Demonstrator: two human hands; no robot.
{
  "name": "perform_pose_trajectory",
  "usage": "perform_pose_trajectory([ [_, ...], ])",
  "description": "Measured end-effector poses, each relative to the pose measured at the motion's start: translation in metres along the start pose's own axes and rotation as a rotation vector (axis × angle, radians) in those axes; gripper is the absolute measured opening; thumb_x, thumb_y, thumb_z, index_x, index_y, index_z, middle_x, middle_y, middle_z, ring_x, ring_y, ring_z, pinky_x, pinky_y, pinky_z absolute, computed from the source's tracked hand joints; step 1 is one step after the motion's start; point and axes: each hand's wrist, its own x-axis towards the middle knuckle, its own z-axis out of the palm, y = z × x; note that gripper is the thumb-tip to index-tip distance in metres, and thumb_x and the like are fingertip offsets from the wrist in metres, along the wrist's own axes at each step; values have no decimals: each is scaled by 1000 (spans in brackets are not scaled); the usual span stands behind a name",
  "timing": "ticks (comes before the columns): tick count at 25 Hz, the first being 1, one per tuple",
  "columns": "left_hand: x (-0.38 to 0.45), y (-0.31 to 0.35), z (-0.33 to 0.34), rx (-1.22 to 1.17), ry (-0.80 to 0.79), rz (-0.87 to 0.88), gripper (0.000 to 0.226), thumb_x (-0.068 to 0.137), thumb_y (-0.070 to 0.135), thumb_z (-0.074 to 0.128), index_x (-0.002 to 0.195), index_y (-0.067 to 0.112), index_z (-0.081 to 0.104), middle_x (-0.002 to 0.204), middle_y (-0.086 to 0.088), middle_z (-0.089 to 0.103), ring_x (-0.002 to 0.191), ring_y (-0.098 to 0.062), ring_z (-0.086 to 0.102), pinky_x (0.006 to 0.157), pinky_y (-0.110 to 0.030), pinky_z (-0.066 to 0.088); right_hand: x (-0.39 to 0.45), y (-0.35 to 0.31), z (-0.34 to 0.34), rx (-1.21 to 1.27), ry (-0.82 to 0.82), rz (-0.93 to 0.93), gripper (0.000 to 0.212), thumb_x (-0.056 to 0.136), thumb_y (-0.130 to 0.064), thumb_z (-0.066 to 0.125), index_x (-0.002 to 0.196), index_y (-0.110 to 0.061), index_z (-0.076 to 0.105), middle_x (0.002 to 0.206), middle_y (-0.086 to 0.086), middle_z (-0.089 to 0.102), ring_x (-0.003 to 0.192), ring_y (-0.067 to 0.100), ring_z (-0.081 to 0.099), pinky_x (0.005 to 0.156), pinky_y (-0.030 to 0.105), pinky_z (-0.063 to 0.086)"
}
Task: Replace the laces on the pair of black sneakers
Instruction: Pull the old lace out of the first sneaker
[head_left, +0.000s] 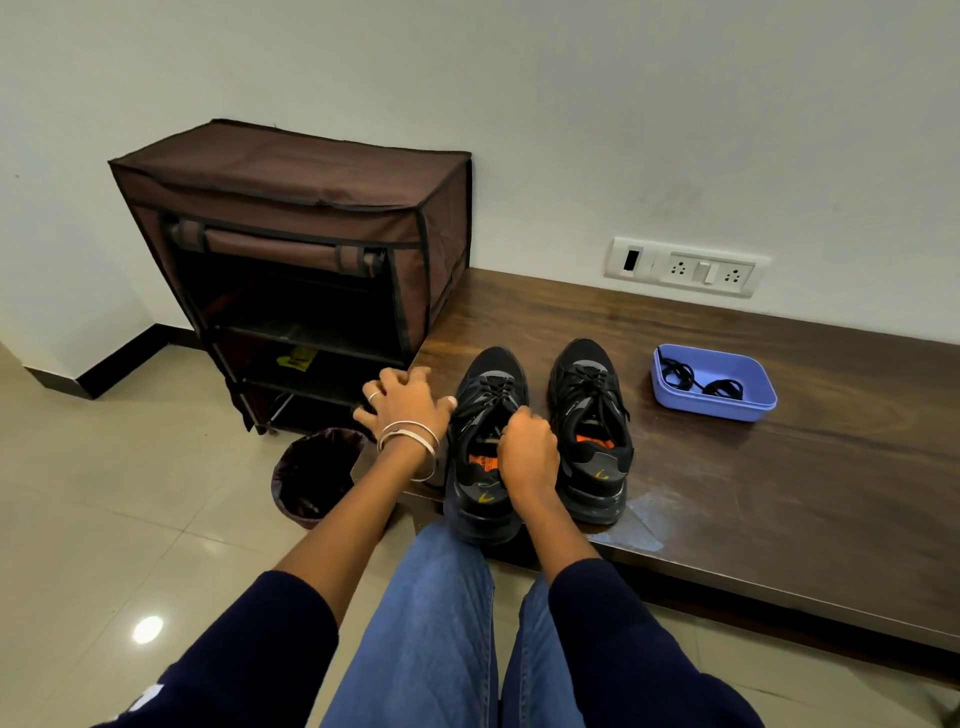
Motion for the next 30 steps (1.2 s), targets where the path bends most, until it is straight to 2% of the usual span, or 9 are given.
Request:
perform_pose_trajectory([
  [5,-17,27,1,211,-135,270,29,80,52,63,101,32,67,105,7,66,117,-25,48,100,-50,26,9,5,3,-177,53,-271,51,92,-8,55,141,-12,40,144,10,39,127,31,37,96,40,43],
  [8,-24,28,11,334,-28,283,26,86,49,58,102,30,65,106,5,66,118,-25,47,100,-56,21,15,5,4,-269,39,-333,50,89,-9,60,137,-11,44,141,9,41,124,29,39,94,39,40],
  [15,-32,14,29,73,97,174,23,88,46,55,102,33,68,107,8,66,111,-19,50,102,-55,17,32,7,11,-217,134,-387,26,90,-9,58,116,-5,61,123,13,56,111,32,52,85,42,45],
  [21,-33,11,39,-147,118,24,23,85,46,59,102,34,70,107,12,69,112,-15,50,101,-54,18,32,5,17,245,200,-216,6,85,-8,59,88,-12,62,96,5,62,95,24,54,76,37,46],
  [23,-33,12,39,-142,110,3,24,86,45,59,104,34,70,108,11,69,113,-15,49,102,-55,16,31,-1,15,536,230,30,4,87,-12,62,84,-14,59,88,2,64,89,23,57,73,34,45],
  [26,-34,14,37,-114,80,-14,24,87,45,58,106,36,69,107,11,69,116,-16,45,104,-58,12,40,-11,0,1165,128,607,10,89,-15,54,86,-8,61,91,8,66,83,27,61,69,35,47],
  [27,-35,15,37,-99,75,-15,24,88,45,58,107,37,69,106,10,69,118,-16,43,104,-58,10,43,-10,-6,1248,97,689,11,88,-14,52,87,-7,61,92,10,67,79,27,61,65,34,47],
  [28,-36,15,36,-88,73,-14,25,88,45,57,109,37,68,104,8,69,119,-16,42,103,-58,8,46,-12,-11,1230,89,695,11,88,-14,53,89,-7,60,94,11,67,77,25,60,63,33,46],
  [30,-38,16,31,-87,73,-7,25,90,43,56,111,37,68,98,4,67,120,-17,40,104,-58,7,50,-16,-19,959,101,464,13,88,-21,60,98,-13,58,103,5,62,88,22,58,70,33,48],
])
